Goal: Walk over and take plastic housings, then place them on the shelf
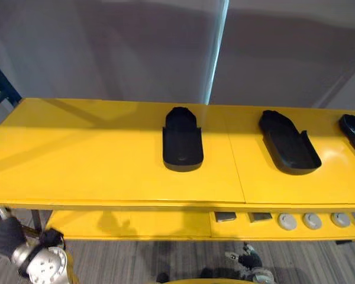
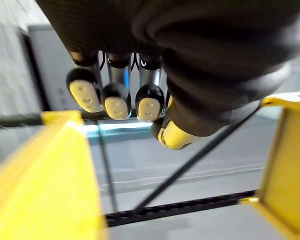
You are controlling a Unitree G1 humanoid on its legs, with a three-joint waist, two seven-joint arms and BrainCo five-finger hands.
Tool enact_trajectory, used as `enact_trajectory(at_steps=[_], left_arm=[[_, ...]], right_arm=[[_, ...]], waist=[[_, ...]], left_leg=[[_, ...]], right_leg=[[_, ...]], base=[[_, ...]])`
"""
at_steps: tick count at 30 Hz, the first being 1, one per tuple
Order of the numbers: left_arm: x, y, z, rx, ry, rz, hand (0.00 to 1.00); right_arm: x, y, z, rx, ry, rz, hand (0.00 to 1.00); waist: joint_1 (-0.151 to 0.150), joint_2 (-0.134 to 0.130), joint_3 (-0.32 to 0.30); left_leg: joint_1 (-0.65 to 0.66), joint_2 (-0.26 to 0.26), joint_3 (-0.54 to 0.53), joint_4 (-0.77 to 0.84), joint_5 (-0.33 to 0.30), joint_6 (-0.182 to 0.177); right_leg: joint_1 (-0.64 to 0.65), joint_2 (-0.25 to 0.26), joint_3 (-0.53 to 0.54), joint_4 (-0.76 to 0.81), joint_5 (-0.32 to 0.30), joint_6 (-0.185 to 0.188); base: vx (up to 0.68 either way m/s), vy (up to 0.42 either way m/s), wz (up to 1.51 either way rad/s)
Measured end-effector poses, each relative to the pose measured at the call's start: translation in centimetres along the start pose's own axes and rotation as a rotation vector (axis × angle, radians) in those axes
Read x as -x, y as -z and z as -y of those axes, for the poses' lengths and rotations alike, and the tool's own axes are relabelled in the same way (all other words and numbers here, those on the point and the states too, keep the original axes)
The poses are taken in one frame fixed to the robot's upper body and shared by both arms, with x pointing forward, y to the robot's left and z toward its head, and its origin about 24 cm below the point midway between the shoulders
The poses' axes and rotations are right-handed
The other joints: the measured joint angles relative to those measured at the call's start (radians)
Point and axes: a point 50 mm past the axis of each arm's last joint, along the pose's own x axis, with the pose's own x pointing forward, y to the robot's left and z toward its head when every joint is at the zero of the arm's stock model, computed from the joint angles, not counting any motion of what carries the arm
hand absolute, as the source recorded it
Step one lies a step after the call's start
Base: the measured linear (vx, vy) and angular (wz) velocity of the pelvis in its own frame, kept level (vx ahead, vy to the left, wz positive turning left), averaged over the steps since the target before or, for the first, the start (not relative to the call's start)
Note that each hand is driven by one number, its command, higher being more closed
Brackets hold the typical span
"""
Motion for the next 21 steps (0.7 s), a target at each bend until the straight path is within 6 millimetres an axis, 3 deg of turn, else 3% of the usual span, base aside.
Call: enact_trajectory(at_steps=[4,8,15,21], left_arm=[[2.5,7.3,0.3,-0.213,0.193,-0.317,0.0],[7.2,11.6,3.1,-0.293,0.48,-0.517,0.0],[11.1,13.9,5.8,-0.355,0.713,-0.635,0.0],[11.8,14.6,6.1,-0.436,0.81,-0.636,0.0]], right_arm=[[0.1,-1.0,-1.2,0.0,-0.044,0.041,0.0],[0.1,-1.2,-1.3,-0.005,-0.049,0.048,0.0],[0.1,-0.7,0.0,-0.06,0.018,0.028,0.0],[0.2,0.6,0.3,-0.078,0.036,-0.029,0.0]], waist=[[0.01,-0.01,-0.014],[0.007,-0.002,-0.032],[0.005,0.025,-0.033],[0.001,0.036,-0.03]], left_leg=[[-0.007,0.014,0.037,0.058,-0.031,-0.012],[-0.002,0.015,0.054,0.061,-0.03,-0.011],[0.004,0.017,0.057,0.056,-0.034,-0.02],[0.01,0.021,0.058,0.043,-0.03,-0.027]], right_leg=[[0.003,-0.002,-0.001,0.032,-0.025,-0.001],[0.003,-0.002,0.007,0.034,-0.03,0.0],[0.003,0.001,0.015,0.033,-0.032,0.002],[0.003,0.01,0.025,0.019,-0.028,-0.003]], base=[[0.04,0.007,-0.04],[0.06,0.008,-0.07],[0.01,-0.001,-0.02],[0.0,-0.009,-0.04]])
